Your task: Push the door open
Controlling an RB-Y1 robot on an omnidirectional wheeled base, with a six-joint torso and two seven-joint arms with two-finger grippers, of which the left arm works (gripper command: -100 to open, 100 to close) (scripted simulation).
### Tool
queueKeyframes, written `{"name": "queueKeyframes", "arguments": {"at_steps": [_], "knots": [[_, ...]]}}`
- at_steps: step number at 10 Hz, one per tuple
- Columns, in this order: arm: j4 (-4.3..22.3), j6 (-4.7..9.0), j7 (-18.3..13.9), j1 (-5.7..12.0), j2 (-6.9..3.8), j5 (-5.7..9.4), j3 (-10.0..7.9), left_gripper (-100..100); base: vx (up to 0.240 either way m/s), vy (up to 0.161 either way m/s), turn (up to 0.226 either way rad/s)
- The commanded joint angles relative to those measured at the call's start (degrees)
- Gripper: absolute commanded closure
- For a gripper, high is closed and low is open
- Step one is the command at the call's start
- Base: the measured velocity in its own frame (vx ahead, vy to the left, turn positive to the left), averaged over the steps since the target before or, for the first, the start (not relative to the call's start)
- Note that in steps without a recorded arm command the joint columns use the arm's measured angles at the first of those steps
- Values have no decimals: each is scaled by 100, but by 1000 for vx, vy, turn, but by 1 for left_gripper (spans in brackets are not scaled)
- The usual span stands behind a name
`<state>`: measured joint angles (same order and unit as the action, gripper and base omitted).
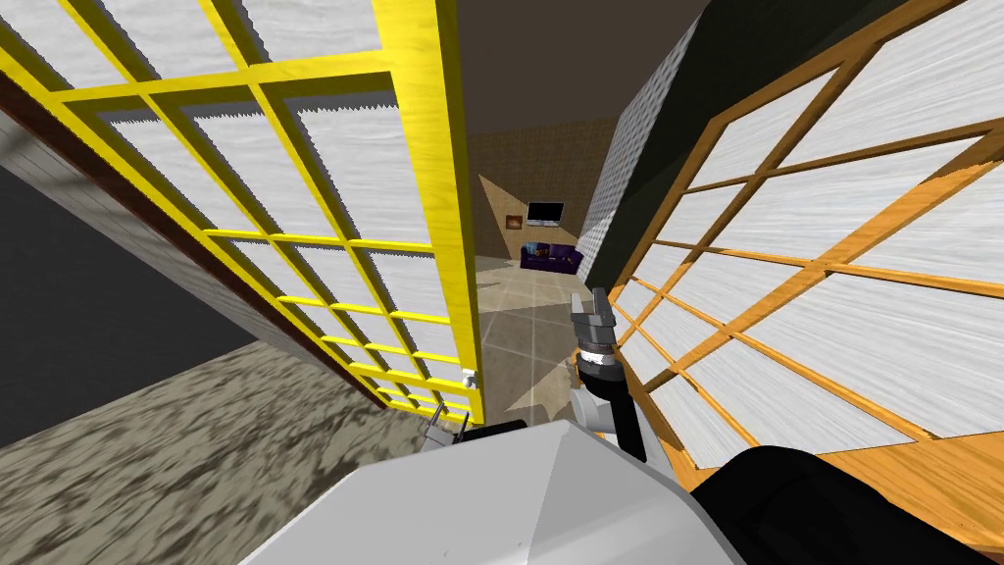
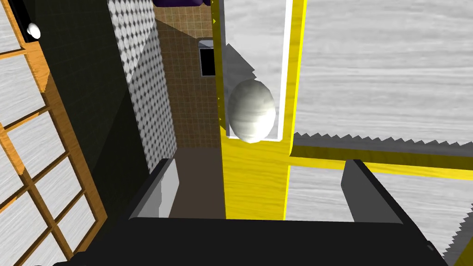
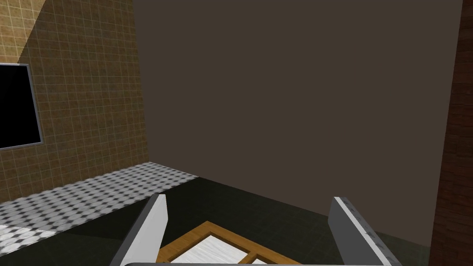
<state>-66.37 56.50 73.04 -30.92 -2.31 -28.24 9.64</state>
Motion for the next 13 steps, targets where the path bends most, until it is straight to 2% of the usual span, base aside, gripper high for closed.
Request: {"name": "queueKeyframes", "arguments": {"at_steps": [1,6,7,8,9,10,11,13], "knots": [[-1,7,1,-7,-5,-1,1,100,-9,3,4],[-1,7,1,-7,-5,-1,1,100,-18,8,-1],[-19,-14,87,-54,-20,84,-125,-100,1,-103,208],[-27,-22,124,-74,19,121,-180,-100,-14,-166,201],[-37,-34,174,-101,117,171,-254,-100,-19,-178,155],[1,-28,139,-54,71,143,-216,-100,-7,-85,38],[-8,-99,142,1,-9,151,-237,-100,103,-47,-36],[-23,-169,131,53,-38,153,-249,-100,176,-61,-17]]}}
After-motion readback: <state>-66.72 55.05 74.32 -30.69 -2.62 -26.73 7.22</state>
